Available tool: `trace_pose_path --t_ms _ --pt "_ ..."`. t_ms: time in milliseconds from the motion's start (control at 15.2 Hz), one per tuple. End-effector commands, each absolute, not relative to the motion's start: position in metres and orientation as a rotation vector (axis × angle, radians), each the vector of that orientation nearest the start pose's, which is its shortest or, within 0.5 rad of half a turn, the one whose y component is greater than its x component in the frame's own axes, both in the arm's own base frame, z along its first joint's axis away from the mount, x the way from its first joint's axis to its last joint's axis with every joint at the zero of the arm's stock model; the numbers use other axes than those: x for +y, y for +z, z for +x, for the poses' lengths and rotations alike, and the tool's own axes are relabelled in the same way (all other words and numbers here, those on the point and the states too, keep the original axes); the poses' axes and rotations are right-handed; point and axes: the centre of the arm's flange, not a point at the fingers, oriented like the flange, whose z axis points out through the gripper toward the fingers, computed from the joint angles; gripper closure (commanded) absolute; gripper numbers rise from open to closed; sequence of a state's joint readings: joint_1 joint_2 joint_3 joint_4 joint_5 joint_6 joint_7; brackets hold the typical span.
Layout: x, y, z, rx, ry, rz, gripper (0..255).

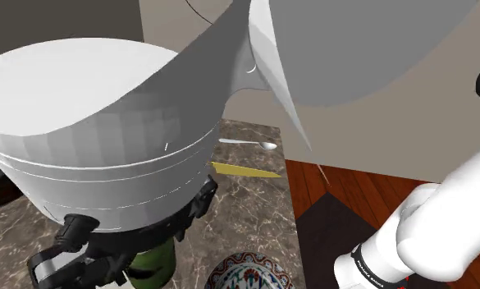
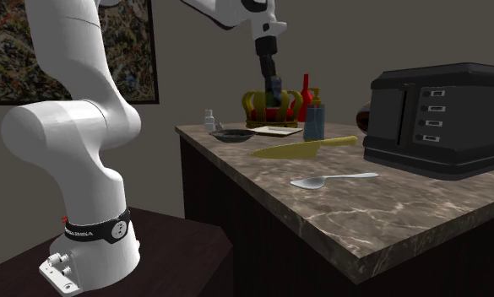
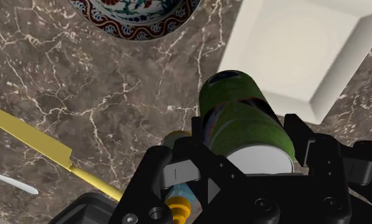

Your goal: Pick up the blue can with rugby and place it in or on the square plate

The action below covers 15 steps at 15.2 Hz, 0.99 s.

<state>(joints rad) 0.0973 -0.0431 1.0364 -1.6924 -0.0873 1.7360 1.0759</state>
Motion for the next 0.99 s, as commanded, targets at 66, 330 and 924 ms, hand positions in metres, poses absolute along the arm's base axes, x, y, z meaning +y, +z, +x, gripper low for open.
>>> trace_pose_path --t_ms 66,330,924 --pt "0.547 0.597 0.235 -0.097 -0.225 -3.126 255" --pt "0.609 0.601 0.23 -0.097 -0.225 -3.126 255" --pt "0.609 0.553 0.23 -0.097 -0.225 -3.126 255"
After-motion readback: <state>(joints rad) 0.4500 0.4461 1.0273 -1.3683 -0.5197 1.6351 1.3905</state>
